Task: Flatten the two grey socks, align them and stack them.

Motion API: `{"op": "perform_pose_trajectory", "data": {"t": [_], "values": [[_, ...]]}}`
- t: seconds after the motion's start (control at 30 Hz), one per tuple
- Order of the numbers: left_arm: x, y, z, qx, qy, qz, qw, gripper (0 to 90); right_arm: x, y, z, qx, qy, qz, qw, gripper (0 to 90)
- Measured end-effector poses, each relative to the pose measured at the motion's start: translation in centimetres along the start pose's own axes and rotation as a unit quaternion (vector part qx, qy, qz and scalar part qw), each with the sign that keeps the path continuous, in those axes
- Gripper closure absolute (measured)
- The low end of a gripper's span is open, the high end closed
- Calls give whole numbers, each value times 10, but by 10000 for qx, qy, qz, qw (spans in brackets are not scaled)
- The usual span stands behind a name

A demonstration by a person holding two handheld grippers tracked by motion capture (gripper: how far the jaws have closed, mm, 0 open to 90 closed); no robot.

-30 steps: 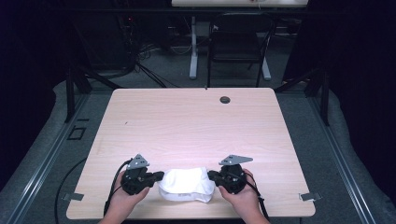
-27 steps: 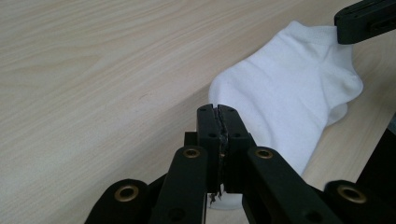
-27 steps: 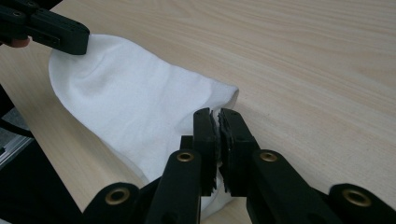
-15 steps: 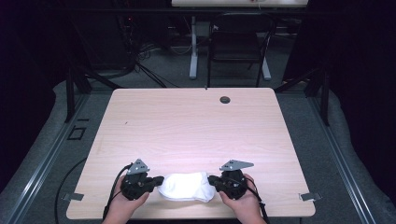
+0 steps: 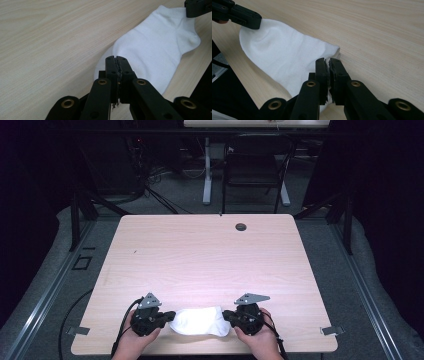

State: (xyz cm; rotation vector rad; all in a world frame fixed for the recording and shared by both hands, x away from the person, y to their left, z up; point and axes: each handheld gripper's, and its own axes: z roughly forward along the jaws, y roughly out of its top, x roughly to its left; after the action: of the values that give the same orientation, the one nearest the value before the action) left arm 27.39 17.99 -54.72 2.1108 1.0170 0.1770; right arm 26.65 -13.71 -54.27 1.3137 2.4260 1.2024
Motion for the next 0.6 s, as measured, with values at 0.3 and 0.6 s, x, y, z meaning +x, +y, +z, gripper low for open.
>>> {"op": "perform_pose_trajectory", "data": {"t": [0.3,0.6], "values": [[2,-3,5,95,-4,-26,10000,889,-3,-2,4,0,-21,9,10000,857],[2,-6,11,182,85,47,9998,882,-4,-3,9,117,-36,7,9999,856]]}}
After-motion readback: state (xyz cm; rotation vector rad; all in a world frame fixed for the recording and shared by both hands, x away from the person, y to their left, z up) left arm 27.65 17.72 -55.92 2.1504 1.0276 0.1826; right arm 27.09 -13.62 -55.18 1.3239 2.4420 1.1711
